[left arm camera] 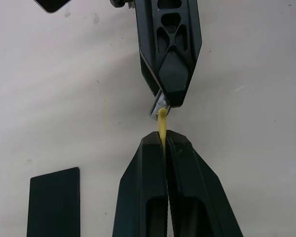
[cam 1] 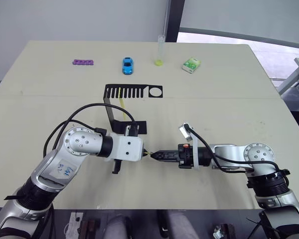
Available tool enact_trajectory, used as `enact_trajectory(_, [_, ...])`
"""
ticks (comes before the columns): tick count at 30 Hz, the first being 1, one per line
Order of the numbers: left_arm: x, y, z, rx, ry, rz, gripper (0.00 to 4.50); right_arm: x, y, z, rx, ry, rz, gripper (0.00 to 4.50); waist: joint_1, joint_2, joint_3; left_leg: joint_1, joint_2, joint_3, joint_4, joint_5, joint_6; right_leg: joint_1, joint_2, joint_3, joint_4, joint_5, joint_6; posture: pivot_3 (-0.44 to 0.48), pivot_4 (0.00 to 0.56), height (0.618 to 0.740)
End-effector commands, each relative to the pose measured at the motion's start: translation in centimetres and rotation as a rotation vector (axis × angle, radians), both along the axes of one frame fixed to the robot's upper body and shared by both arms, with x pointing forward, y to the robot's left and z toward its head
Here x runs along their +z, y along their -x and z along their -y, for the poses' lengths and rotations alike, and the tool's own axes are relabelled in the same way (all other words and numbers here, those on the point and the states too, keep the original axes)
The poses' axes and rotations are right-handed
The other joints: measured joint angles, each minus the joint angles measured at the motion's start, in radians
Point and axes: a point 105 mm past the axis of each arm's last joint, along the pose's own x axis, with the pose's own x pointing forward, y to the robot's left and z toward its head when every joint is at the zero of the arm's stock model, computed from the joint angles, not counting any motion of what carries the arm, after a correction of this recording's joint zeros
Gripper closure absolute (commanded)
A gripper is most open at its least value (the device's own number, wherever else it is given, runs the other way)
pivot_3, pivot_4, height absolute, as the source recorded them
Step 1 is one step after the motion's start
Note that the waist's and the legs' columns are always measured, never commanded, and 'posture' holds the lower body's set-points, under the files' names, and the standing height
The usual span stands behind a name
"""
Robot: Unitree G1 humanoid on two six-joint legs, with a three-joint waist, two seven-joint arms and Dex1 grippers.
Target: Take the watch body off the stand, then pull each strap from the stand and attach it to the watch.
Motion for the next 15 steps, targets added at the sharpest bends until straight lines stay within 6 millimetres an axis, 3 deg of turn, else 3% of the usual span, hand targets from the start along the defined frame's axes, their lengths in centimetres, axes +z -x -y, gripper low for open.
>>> enact_trajectory(1, [0.86, 0.71, 1.58, -0.058, 0.029, 0.055, 4.5, 1.65, 2.01, -1.87, 0.134, -0.083, 0.015, 2.9, 0.0, 0.0, 0.0, 0.0, 0.0, 0.0, 0.0, 0.0, 0.0, 0.0, 0.0, 0.0, 0.0, 0.0, 0.0, 0.0, 0.15, 0.74])
enact_trajectory(15, [0.81, 0.27, 1.9, -0.037, 0.044, 0.057, 4.5, 1.62, 2.21, -1.77, 0.147, -0.077, 0.013, 2.9, 0.001, 0.0, 0.0, 0.0, 0.0, 0.0, 0.0, 0.0, 0.0, 0.0, 0.0, 0.0, 0.0, 0.0, 0.0, 0.0, 0.15, 0.74])
